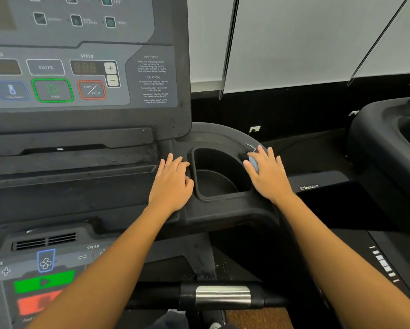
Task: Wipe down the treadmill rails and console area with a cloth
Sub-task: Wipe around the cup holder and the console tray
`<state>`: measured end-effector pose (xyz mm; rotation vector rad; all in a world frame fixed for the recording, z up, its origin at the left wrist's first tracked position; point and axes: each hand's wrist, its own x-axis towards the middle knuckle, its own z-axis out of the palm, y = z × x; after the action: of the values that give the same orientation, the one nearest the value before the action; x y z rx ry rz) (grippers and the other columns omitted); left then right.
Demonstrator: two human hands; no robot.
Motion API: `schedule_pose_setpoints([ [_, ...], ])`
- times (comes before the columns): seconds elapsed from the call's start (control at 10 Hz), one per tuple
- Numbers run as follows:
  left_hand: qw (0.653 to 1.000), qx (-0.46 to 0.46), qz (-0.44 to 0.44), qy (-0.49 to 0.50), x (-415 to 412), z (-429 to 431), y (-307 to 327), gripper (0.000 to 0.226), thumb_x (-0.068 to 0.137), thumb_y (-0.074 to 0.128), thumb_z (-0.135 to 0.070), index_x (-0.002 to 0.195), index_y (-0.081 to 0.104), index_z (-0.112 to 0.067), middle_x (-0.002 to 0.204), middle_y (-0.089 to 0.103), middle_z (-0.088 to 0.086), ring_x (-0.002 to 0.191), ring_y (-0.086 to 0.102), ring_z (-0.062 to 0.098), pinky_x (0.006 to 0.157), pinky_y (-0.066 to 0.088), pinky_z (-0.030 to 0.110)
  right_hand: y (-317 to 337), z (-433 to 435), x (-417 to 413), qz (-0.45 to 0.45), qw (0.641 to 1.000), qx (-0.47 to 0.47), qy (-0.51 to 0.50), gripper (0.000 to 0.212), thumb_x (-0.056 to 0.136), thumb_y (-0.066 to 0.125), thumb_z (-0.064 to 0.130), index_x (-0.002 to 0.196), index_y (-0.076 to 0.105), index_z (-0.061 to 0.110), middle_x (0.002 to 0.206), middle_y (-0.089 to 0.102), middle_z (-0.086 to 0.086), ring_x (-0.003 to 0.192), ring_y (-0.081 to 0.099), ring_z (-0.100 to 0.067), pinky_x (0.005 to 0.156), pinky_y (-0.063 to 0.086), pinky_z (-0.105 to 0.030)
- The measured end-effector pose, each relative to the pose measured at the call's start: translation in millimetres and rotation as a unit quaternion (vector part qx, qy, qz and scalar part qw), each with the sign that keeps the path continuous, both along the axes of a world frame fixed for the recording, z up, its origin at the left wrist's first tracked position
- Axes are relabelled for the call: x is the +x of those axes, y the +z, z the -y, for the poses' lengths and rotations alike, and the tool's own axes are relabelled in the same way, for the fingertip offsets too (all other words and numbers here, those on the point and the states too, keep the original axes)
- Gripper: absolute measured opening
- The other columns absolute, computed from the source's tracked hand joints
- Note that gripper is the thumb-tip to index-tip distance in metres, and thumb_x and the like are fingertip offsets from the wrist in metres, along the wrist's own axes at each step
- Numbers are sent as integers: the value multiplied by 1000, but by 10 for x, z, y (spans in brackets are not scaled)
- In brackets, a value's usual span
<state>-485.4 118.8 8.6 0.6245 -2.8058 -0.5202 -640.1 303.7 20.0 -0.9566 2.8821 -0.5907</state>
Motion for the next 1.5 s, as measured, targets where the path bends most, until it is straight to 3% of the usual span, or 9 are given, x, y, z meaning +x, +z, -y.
schedule_pose_setpoints([
  [0.6,1000,-5,0,2,-9,-3,3,46,94,38,-21,139,38,-11,151,29,8,145,9,22,118,2,35,25,118,-188,12,998,4,69,39,98,41,35,132,49,17,153,30,-6,145,14,-26,117,7,-41],
  [0.8,1000,-2,-7,3,-7,-5,5,46,94,39,-21,139,38,-11,151,30,8,145,9,22,118,1,35,68,-357,195,72,995,-33,63,44,89,60,26,130,47,19,154,25,-3,145,11,-22,117,8,-41],
  [0.9,1000,0,-10,2,-3,-2,3,46,94,38,-20,138,38,-11,151,30,8,145,8,23,118,1,34,147,-609,345,163,975,-120,94,62,78,71,11,127,37,26,144,25,7,140,20,-14,115,24,-38],
  [1.0,1000,1,-12,2,-2,-3,4,45,94,38,-20,138,39,-11,151,30,8,145,8,23,117,1,35,119,-729,474,28,995,-88,46,59,69,79,26,116,43,19,122,35,5,115,39,-15,96,40,-33],
  [1.1,1000,1,-15,1,1,-4,11,46,94,38,-21,139,39,-11,151,29,8,145,8,23,117,0,34,64,-770,614,-92,995,29,34,57,69,74,52,111,57,17,111,49,-1,101,49,-20,82,42,-33],
  [1.2,1000,1,-15,0,2,-5,20,45,94,38,-21,139,38,-11,151,29,8,145,8,22,117,0,34,77,-822,580,-67,993,60,75,52,75,73,43,117,59,15,115,53,-3,105,51,-25,86,44,-38],
  [1.3,1000,0,-14,1,1,-10,20,45,94,38,-22,139,38,-12,151,29,8,145,8,22,117,-1,34,264,-704,528,5,997,0,83,36,84,67,24,117,59,12,109,61,-2,102,56,-23,87,43,-32],
  [1.4,1000,6,-18,2,-4,-17,26,46,94,38,-21,139,38,-11,151,29,8,145,7,22,117,-1,34,467,-324,520,-12,992,-78,102,32,86,64,11,118,59,8,105,62,-5,95,58,-19,83,40,-23],
  [1.5,1000,13,-25,1,1,-21,35,46,94,39,-19,138,39,-10,151,29,8,145,7,23,117,-1,33,483,203,457,-60,987,-84,123,31,87,58,6,118,58,9,104,60,-8,92,58,-23,79,46,-29],
])
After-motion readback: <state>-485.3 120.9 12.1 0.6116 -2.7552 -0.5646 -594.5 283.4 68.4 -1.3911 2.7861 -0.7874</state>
